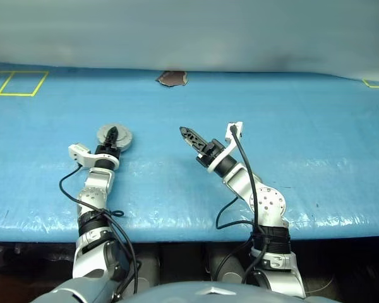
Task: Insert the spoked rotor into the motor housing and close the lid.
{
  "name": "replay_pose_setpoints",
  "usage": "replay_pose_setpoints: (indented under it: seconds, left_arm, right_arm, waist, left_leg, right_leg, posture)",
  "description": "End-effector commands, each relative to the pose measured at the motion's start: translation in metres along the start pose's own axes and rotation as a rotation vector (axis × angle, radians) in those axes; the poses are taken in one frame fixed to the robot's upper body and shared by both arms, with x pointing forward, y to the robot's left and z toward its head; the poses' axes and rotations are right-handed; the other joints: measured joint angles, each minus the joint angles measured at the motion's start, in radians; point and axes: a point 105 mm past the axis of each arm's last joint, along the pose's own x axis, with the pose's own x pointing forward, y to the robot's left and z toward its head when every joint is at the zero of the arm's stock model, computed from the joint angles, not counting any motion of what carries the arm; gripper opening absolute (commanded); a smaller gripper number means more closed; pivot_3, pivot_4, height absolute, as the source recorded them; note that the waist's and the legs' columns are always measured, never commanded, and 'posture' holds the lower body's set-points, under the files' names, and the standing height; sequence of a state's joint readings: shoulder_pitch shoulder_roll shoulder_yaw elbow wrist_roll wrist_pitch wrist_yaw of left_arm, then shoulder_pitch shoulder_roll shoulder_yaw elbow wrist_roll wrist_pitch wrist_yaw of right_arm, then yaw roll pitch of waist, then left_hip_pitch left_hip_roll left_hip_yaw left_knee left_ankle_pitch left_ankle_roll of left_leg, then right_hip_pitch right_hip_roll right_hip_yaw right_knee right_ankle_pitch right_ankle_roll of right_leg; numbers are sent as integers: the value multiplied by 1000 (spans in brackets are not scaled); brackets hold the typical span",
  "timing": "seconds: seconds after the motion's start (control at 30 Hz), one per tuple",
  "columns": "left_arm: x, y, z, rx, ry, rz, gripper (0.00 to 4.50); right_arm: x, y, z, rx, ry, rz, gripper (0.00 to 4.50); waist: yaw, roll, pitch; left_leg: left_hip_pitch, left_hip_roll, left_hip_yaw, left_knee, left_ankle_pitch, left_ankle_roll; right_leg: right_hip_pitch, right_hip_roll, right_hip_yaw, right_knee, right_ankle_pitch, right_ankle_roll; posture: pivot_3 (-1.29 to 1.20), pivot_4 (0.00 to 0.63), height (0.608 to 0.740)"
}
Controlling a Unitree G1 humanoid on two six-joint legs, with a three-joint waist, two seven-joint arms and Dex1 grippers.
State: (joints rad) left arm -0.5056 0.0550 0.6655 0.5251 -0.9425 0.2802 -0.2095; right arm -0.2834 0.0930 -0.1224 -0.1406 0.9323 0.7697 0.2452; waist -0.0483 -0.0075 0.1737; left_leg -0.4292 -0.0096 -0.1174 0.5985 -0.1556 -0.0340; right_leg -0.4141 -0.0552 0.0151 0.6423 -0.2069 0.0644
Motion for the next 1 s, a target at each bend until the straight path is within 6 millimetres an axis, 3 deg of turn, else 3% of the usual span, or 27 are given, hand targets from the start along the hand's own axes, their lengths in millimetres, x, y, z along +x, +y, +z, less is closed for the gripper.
replay_pose_setpoints:
  seconds: [0.03,0.1,0.23,0.3,0.57,0.7,0.77,0.8,0.87,0.93,1.0]
  left_arm:
    - [9,-5,23,67,-79,27,2615]
    - [10,-1,23,114,-57,53,2615]
    - [10,1,21,218,1,64,3693]
    - [9,3,31,286,-38,97,4397]
    - [-13,-2,117,517,-393,233,4454]
    - [-17,-29,126,597,-464,108,4454]
    - [-14,-73,101,545,-415,-159,4454]
    - [-16,-103,75,583,-328,-357,4454]
    - [-29,-137,23,726,-119,-649,4454]
    - [-49,-142,-36,887,200,-860,4454]
    - [-72,-125,-82,1079,496,-1002,4454]
  right_arm:
    - [-2,17,4,-4,-44,61,3071]
    - [-3,16,4,-7,-44,58,3071]
    - [-4,16,3,-4,-40,58,3107]
    - [-4,15,2,7,-31,53,3107]
    - [-3,3,-6,27,38,4,3107]
    - [-4,1,-6,-33,45,-8,3107]
    - [-8,2,1,-257,15,-3,3107]
    - [-12,0,5,-442,8,-15,3107]
    - [-20,-7,11,-684,14,-33,3107]
    - [-31,-21,15,-831,80,-80,3107]
    - [-43,-26,18,-882,135,-68,3107]
  waist:
    - [3,0,0]
    - [1,0,0]
    - [-3,0,0]
    - [-4,1,-1]
    - [-17,0,-1]
    - [2,0,-1]
    - [14,-1,-1]
    - [22,-1,-1]
    - [29,-1,-1]
    - [26,-1,-1]
    - [19,1,-2]
  left_leg:
    - [0,0,0,0,0,0]
    - [1,0,0,1,0,0]
    - [2,0,0,1,0,0]
    - [3,0,0,2,0,0]
    - [5,2,1,1,1,0]
    - [3,1,0,0,1,0]
    - [2,0,0,1,1,0]
    - [1,0,0,2,1,0]
    - [-2,-2,0,4,1,0]
    - [-2,-2,1,5,1,1]
    - [0,-2,3,5,0,1]
  right_leg:
    - [0,0,0,0,0,0]
    - [0,0,0,1,0,0]
    - [1,0,0,1,0,-1]
    - [3,0,0,1,0,-1]
    - [3,1,1,2,1,-3]
    - [2,1,0,1,1,-3]
    - [2,0,0,0,1,-3]
    - [2,0,0,-1,1,-3]
    - [3,-2,0,-3,1,-2]
    - [4,-2,0,-5,2,-1]
    - [4,-3,2,-5,2,-1]
  posture:
    - [0,150,740]
    - [0,150,740]
    - [0,150,740]
    - [0,150,740]
    - [0,150,740]
    - [0,150,740]
    - [0,150,740]
    - [0,150,740]
    - [0,150,740]
    - [0,150,740]
    - [0,150,740]
